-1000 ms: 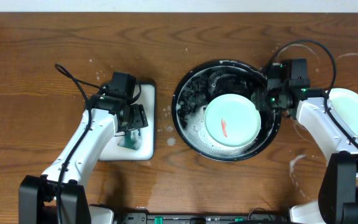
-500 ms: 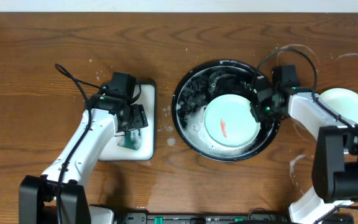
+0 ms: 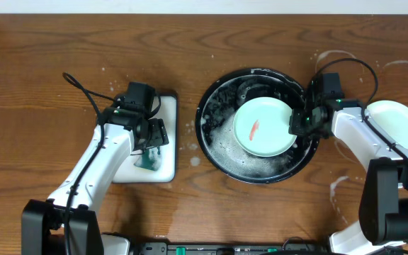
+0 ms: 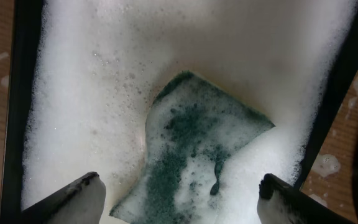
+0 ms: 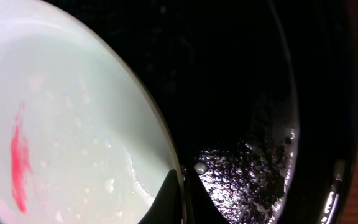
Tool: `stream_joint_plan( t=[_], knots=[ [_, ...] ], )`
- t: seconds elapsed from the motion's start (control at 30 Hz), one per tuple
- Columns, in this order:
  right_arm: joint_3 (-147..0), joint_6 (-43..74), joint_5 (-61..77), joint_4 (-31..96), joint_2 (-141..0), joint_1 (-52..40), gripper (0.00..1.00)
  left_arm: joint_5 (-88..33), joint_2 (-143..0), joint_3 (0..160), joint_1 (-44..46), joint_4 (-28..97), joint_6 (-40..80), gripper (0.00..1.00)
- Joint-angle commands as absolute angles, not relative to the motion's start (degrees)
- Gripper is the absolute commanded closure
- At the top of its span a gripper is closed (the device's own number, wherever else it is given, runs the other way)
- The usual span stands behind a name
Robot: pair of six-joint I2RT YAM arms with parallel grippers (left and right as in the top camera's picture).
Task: Clean dirty plates on tray and stack at the side
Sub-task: 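Grasp the green sponge from the foam dish with the left gripper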
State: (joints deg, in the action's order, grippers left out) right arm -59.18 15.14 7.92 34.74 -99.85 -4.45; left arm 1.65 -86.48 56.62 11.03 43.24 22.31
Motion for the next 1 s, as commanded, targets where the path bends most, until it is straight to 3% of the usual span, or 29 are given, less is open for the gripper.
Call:
stream_joint_plan(
  t=[0.0,0.17,0.33,0.43,0.53,0.67,0.83,0.97],
  knots=[
    [-59.1,16.9,5.8,34.7,-99.4,-5.3,0.99,1.9,-86.5,56.5,10.8,43.4,22.2,0.18],
    [-59.1,7.9,5.8,33.5,-101.3,-6.5,0.99,1.9,-86.5,56.5,10.8,43.4,22.2,0.18],
    [-59.1,6.5,5.8,31.5,-104.0,-6.9,0.99,1.9,-86.5,56.5,10.8,43.4,22.2,0.18],
    [-59.1,6.5,5.8,30.5,-105.0,-6.9,0.89,0.7,-86.5,56.5,10.8,43.4,23.0,0.18],
    [-59.1,4.8,5.8,29.1,-105.1,-6.8,0.86,-2.0,-86.5,56.5,10.8,43.6,23.0,0.18],
    [-59.1,2.9,5.8,27.4,-105.1,-6.8,0.99,-2.2,-86.5,56.5,10.8,43.8,23.0,0.18],
    [-59.1,2.7,5.8,27.5,-105.1,-6.8,0.99,-0.5,-86.7,55.6,10.8,41.5,23.0,0.18],
    [-59.1,2.7,5.8,27.9,-105.1,-6.8,0.99,1.1,-87.7,52.4,10.8,37.2,22.8,0.25]
  ],
)
